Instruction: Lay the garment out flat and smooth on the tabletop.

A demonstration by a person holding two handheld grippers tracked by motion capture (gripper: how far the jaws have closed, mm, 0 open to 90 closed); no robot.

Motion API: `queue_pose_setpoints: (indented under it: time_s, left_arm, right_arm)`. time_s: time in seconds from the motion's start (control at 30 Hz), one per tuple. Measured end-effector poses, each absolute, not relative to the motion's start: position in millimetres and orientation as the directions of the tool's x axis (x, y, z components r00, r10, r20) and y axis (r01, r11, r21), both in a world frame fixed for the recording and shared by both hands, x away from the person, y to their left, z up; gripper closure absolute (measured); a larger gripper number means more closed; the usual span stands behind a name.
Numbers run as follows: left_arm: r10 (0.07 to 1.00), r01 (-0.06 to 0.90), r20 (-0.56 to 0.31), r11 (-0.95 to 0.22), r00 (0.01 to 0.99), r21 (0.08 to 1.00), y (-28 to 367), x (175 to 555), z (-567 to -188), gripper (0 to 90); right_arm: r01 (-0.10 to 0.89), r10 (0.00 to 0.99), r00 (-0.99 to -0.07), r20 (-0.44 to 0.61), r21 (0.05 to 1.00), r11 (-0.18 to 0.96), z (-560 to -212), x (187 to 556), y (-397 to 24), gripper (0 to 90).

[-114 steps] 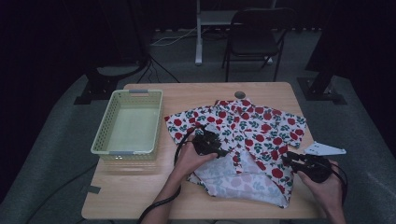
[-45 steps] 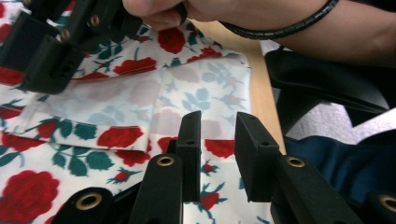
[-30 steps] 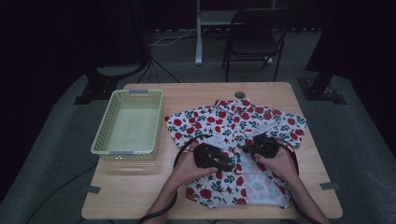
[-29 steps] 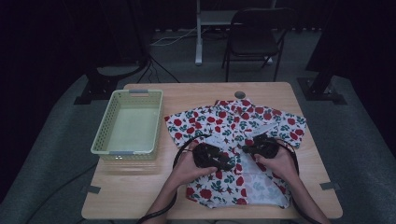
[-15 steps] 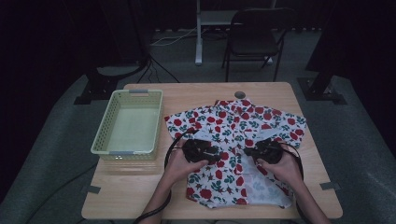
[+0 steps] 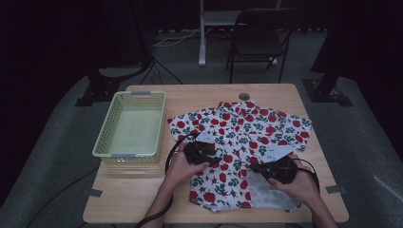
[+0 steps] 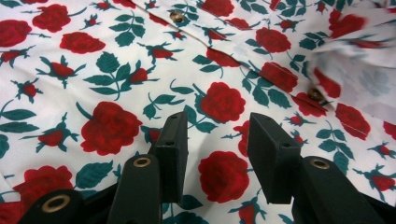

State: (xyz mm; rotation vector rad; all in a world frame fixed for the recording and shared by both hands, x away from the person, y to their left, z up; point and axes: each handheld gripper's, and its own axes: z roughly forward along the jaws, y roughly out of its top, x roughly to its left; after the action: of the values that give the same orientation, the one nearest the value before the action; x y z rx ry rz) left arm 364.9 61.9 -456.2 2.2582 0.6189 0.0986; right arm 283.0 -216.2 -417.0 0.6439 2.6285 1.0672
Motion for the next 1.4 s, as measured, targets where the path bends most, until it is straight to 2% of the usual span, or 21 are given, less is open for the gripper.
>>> queue_pose_setpoints:
  time_s: [0.63, 0.77, 0.9, 1.07, 1.3, 1.4]
  left_arm:
    - [0.469, 0.412, -0.126, -0.58, 0.874, 0.703, 61, 368, -459, 57.7]
    - [0.471, 0.417, -0.136, -0.566, 0.871, 0.711, 63, 369, -457, 57.7]
    - [0.475, 0.42, -0.138, -0.562, 0.869, 0.712, 66, 369, -457, 57.6]
    - [0.482, 0.424, -0.139, -0.554, 0.865, 0.716, 68, 368, -455, 57.1]
    - [0.503, 0.433, -0.133, -0.546, 0.854, 0.717, 77, 365, -454, 55.8]
    - [0.513, 0.439, -0.133, -0.54, 0.848, 0.718, 82, 362, -453, 55.3]
  right_arm:
    - [0.258, 0.361, -0.932, 0.012, 0.721, 0.642, -408, 253, -237, 89.8]
    - [0.249, 0.325, -0.944, 0.065, 0.786, 0.566, -403, 254, -247, 71.0]
    - [0.282, 0.4, -0.913, 0.082, 0.835, 0.473, -398, 261, -266, 63.8]
    - [0.347, 0.533, -0.841, 0.09, 0.846, 0.406, -403, 274, -287, 58.2]
    - [0.469, 0.742, -0.661, 0.11, 0.832, 0.295, -438, 298, -322, 52.4]
    - [0.515, 0.799, -0.592, 0.11, 0.814, 0.27, -452, 303, -334, 51.0]
